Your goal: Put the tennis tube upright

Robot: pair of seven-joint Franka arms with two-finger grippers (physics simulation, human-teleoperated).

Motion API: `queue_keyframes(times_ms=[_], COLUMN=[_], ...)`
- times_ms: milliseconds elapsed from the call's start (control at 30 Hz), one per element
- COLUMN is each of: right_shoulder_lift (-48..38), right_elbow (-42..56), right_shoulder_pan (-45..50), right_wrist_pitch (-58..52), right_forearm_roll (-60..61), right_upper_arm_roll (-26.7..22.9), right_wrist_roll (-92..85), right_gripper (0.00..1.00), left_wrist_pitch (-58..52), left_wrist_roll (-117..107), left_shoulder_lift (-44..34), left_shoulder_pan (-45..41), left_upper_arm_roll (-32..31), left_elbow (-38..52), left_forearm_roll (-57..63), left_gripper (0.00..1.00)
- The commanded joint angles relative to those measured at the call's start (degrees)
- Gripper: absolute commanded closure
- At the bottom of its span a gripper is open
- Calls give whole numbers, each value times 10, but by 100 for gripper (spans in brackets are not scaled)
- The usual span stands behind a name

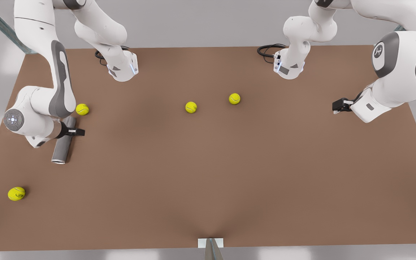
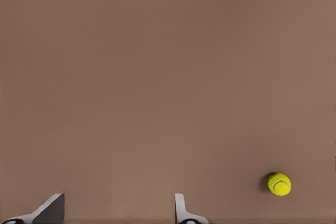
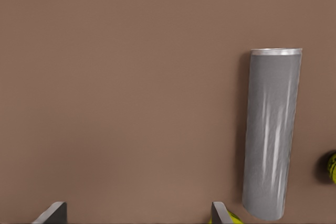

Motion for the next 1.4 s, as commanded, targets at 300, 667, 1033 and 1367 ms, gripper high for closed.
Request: queue_keyframes(times_ms=[300, 667, 1033, 1367], right_shoulder_lift=[91, 172, 201, 202], right_elbow=[11, 36, 45, 12], right_shoulder_pan=[-104, -127, -144, -163], right_wrist_pitch=[135, 174, 174, 199], right_forearm_roll=[-70, -87, -86, -82], right_upper_arm_roll=[0, 0, 0, 2], right_wrist_roll=[-59, -66, -78, -113], right_gripper=[0, 0, 0, 0], left_wrist_pitch=[-3, -15, -10, -10], left_wrist_roll=[0, -3, -4, -4], left_shoulder_lift=[0, 3, 10, 30], left_shoulder_pan=[0, -1, -12, -12], left_upper_arm_roll=[0, 0, -3, -2], left_elbow=[-4, -10, -23, -23], left_forearm_roll=[0, 1, 2, 2], left_gripper=[0, 0, 0, 0])
